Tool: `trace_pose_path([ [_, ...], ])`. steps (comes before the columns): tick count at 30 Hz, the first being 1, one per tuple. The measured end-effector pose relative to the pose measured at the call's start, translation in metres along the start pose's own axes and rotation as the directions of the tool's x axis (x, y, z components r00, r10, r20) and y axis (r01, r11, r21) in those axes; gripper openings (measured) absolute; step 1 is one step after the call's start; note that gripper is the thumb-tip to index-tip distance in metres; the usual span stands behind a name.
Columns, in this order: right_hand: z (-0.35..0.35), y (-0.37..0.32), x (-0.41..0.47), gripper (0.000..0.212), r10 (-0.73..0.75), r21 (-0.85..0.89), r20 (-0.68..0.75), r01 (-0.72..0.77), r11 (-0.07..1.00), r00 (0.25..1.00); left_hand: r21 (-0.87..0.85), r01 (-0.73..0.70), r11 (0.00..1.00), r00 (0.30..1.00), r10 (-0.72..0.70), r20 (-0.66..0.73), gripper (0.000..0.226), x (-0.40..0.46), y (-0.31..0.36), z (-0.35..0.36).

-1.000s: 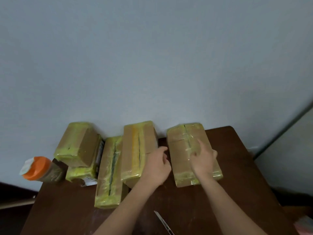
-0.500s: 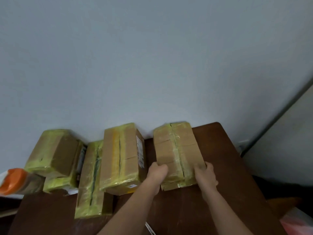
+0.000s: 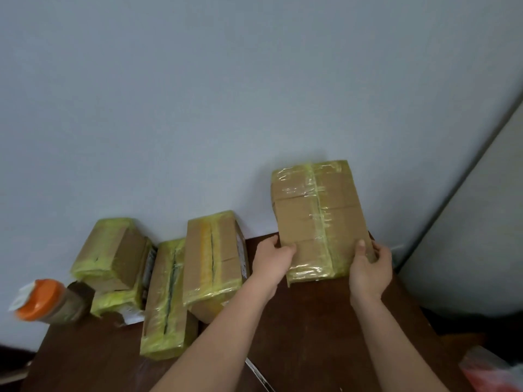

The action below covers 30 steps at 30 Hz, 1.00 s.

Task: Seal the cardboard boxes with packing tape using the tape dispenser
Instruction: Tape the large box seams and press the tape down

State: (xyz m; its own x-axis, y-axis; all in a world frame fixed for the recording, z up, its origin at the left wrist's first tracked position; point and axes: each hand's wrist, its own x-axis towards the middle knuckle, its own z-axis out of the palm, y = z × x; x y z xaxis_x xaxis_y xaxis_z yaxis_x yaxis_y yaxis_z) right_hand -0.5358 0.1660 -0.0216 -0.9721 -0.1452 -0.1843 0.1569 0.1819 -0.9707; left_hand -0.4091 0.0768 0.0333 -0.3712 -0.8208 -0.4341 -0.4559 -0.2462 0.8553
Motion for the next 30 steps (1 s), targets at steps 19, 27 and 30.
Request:
trace_pose_path([
  [19,0.035,-0.065,-0.213,0.012,-0.328,0.267,0.371,0.238,0.934,0.869,-0.482,-0.252,0.839,0.967,0.195,-0.167,0.072,-0.123,-0.062,-0.213],
  [27,0.079,-0.035,-0.339,0.066,-0.172,0.115,0.696,0.128,0.985,0.697,-0.588,-0.263,0.764,0.940,0.067,-0.333,0.060,-0.179,-0.149,-0.318],
  [30,0.094,-0.014,-0.382,0.083,-0.090,0.069,0.800,0.059,0.996,0.594,-0.627,-0.216,0.749,0.940,-0.015,-0.341,0.049,-0.199,-0.180,-0.350],
])
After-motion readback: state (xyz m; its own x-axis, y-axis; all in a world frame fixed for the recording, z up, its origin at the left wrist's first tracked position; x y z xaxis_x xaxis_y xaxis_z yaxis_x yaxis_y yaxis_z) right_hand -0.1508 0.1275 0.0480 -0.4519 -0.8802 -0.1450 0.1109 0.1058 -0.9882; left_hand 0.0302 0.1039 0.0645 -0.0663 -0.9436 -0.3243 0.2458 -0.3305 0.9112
